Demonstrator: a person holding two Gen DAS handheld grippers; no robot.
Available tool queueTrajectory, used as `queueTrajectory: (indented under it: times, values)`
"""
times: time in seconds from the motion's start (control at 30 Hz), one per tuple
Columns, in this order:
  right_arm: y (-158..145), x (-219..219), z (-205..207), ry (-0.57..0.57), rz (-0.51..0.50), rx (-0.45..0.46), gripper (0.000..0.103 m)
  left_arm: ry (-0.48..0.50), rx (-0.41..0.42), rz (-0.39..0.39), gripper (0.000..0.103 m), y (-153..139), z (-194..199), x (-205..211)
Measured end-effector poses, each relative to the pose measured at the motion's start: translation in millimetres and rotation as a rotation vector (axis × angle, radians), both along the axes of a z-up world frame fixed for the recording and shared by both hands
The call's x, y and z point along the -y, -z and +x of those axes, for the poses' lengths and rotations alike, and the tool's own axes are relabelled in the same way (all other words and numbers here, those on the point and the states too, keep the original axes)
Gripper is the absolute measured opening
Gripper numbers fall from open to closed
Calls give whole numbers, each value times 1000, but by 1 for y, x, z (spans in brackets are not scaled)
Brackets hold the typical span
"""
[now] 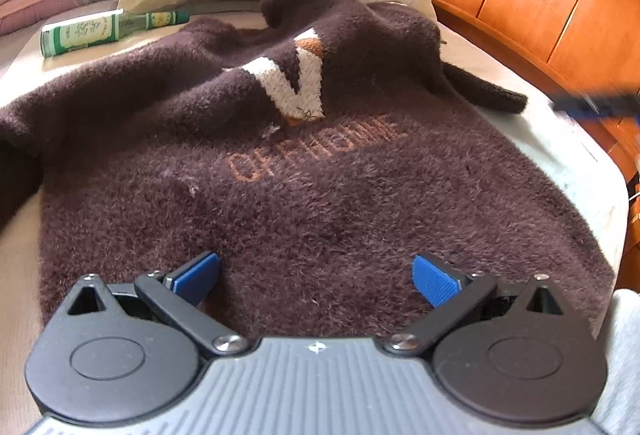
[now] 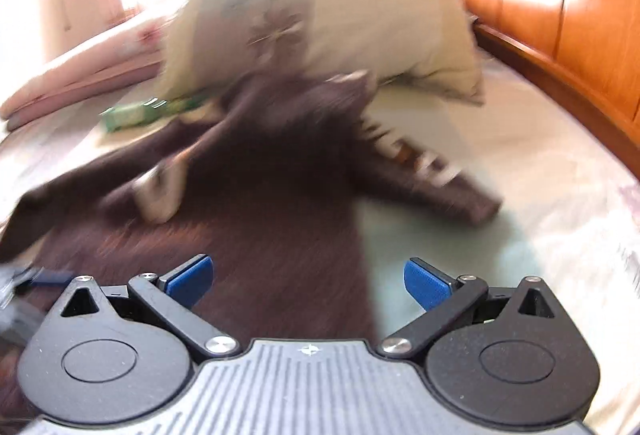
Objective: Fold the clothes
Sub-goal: 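Grasp the striped sleeve cuff with the right gripper and stretch it outward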
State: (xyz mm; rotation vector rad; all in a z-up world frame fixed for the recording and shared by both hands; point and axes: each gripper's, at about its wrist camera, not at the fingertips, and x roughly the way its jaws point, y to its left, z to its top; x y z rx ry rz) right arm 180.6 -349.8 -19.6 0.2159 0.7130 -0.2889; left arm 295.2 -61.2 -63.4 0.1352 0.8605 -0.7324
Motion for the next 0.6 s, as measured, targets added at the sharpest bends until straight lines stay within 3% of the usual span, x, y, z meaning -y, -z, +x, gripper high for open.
queueTrajectory:
  times: [0.03,0.13,0.2,0.33,0.47,0.6]
  values:
    - [0,15,11,28,-5,-3,100,3,10,4,102,1,0,1]
    - [11,63,29,103,107,18,84,16,42,23,102,4,-2,5]
    - [20,94,34,136,204,68,78,21,59,27,102,6,-3,7]
    - [29,131,52,146,304,132,76,30,86,20,102,9,-2,8]
    - [28,147,98,87,358,142,74,32,105,11,102,11,-1,10]
    - [30,163,153,66,473,176,62,54,129,12,102,13,-1,10]
